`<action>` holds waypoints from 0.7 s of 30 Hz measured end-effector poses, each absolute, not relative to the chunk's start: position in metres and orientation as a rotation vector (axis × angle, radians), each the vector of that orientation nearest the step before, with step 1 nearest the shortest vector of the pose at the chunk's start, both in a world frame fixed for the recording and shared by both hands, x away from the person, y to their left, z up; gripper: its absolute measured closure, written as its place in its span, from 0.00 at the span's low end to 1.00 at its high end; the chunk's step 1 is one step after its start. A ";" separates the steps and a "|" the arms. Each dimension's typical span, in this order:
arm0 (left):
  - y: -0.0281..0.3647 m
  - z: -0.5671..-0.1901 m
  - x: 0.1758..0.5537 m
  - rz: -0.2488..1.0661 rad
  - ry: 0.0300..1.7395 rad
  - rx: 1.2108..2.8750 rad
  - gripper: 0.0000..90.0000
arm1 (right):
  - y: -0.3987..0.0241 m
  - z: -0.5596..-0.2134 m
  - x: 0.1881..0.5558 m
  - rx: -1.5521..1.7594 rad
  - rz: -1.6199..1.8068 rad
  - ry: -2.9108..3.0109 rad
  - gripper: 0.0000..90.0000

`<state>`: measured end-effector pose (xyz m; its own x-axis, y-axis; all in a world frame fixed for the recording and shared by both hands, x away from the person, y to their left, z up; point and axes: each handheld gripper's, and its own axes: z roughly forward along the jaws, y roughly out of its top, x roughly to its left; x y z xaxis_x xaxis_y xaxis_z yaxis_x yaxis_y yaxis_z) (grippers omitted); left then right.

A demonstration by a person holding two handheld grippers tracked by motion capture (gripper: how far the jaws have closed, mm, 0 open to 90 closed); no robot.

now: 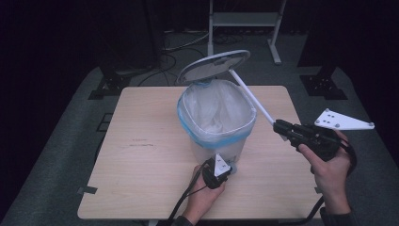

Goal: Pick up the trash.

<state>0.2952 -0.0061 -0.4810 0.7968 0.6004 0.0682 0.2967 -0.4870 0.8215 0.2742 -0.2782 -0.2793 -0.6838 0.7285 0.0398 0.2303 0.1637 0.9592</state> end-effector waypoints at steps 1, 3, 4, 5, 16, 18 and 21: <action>-0.006 -0.481 0.295 0.439 0.663 2.105 1.00 | -0.277 -0.279 0.275 0.907 1.537 2.020 0.89; -0.006 -0.481 0.295 0.439 0.662 2.106 1.00 | -0.274 -0.278 0.277 0.905 1.534 2.031 0.89; -0.006 -0.481 0.295 0.439 0.662 2.106 1.00 | -0.273 -0.278 0.278 0.911 1.534 2.035 0.89; -0.006 -0.481 0.295 0.439 0.662 2.106 1.00 | -0.273 -0.278 0.278 0.911 1.534 2.035 0.89; -0.006 -0.481 0.295 0.441 0.663 2.103 1.00 | -0.259 -0.269 0.286 0.883 1.523 2.074 0.89; -0.007 -0.481 0.295 0.440 0.665 2.100 1.00 | -0.257 -0.268 0.287 0.885 1.517 2.081 0.88; -0.007 -0.481 0.295 0.438 0.670 2.093 1.00 | -0.254 -0.265 0.288 0.883 1.515 2.085 0.88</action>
